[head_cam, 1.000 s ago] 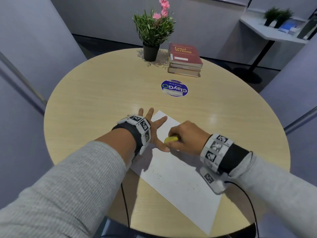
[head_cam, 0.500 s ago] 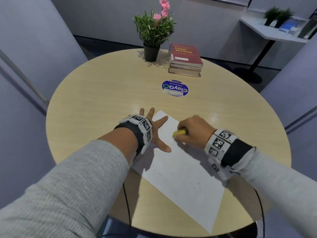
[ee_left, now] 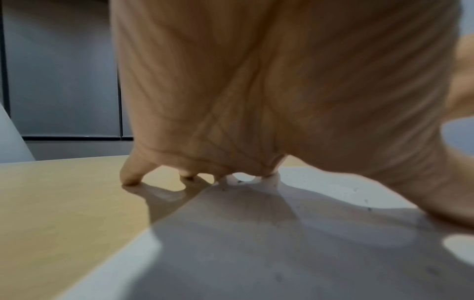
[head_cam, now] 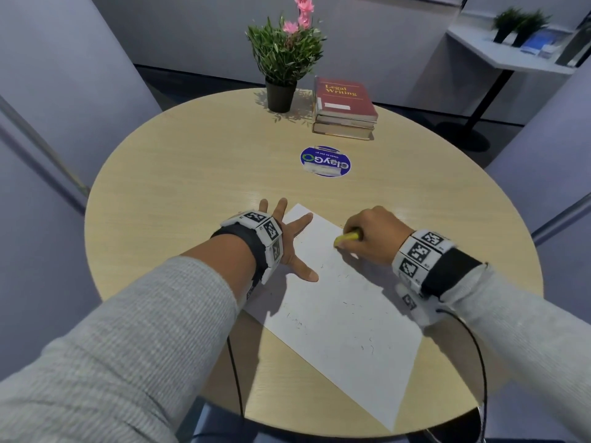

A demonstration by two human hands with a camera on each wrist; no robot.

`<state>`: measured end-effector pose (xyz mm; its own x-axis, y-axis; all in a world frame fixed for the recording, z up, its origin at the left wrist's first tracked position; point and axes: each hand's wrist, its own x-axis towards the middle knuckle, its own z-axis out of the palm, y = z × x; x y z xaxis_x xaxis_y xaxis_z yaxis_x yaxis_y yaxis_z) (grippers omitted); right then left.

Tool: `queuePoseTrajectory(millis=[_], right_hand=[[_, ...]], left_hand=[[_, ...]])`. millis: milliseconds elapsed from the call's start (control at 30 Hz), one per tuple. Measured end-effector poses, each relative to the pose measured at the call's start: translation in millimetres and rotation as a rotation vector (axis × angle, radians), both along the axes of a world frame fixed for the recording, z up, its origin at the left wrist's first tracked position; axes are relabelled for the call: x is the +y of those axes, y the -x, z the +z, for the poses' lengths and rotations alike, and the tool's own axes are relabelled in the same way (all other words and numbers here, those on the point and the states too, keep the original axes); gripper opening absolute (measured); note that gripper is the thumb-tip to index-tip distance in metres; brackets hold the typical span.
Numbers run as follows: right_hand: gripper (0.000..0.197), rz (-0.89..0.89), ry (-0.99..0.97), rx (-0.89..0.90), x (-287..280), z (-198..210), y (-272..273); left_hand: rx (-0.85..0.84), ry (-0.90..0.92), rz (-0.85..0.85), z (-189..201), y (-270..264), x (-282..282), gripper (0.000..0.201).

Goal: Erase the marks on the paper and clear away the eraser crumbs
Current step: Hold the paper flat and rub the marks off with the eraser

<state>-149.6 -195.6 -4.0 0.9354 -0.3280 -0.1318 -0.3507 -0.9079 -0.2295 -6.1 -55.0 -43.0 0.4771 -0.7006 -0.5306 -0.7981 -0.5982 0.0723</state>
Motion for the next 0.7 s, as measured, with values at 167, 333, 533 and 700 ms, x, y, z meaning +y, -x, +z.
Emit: queuePoseTrajectory(millis=[167, 333, 533, 700], right_hand=[[0.028, 0.177, -0.05, 0.083, 36, -8, 13], [0.029, -0.01, 0.018, 0.022, -2, 3, 2], [0.026, 0.138, -0.078, 0.081, 32, -1, 23], [0.023, -0.104, -0.06, -0.144, -15, 19, 39]], left_hand=[[-0.004, -0.006, 0.0, -1, 0, -1, 0.135], [0.011, -0.004, 0.012, 4, 2, 0, 0.134], [0.005, -0.023, 0.009, 10, 5, 1, 0.133], [-0.052, 0.033, -0.09, 15, 4, -2, 0.145]])
